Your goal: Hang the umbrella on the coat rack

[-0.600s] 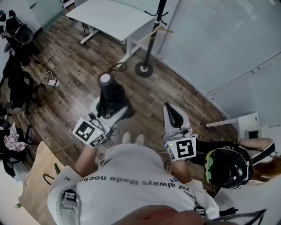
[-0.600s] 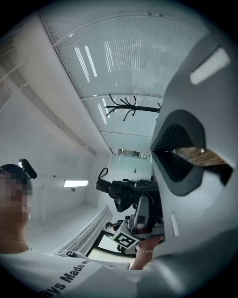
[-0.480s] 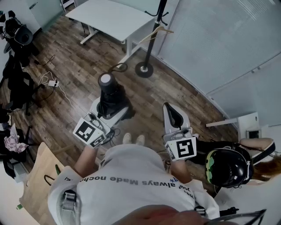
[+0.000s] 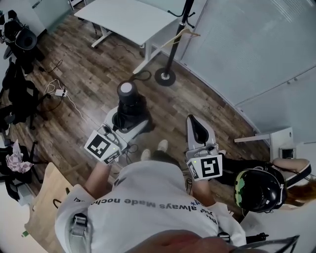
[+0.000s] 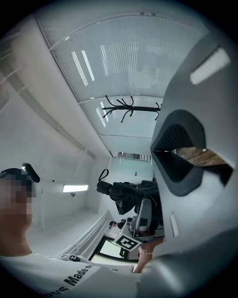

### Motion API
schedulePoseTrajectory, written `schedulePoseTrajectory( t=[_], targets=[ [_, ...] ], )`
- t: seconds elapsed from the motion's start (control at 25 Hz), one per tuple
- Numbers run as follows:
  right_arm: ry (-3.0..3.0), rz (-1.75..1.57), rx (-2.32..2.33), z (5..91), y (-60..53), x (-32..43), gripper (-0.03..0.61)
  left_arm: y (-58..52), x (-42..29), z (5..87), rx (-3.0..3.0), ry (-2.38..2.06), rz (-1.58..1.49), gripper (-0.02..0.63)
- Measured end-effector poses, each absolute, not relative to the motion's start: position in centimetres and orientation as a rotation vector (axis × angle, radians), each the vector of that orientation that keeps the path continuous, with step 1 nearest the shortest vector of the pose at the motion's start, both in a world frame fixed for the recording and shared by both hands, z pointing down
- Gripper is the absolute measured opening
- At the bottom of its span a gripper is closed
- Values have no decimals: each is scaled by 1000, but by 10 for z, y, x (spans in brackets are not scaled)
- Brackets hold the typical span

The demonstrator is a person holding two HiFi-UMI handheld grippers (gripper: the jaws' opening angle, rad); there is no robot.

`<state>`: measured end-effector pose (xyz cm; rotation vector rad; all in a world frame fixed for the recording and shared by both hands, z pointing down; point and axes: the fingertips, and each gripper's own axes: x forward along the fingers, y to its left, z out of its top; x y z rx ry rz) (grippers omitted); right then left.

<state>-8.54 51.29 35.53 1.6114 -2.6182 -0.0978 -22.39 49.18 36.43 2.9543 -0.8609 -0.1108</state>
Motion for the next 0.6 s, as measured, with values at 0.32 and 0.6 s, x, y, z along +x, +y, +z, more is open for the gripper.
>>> schedulePoseTrajectory(
  t=[0.32, 0.6],
  targets=[
    [-2639, -68, 1601, 368, 457, -77, 3, 438, -208, 373, 2939, -838, -115, 268],
    [-2639, -66, 1615, 366, 376, -35, 3, 356, -172, 368, 2952, -851, -101, 268]
  ],
)
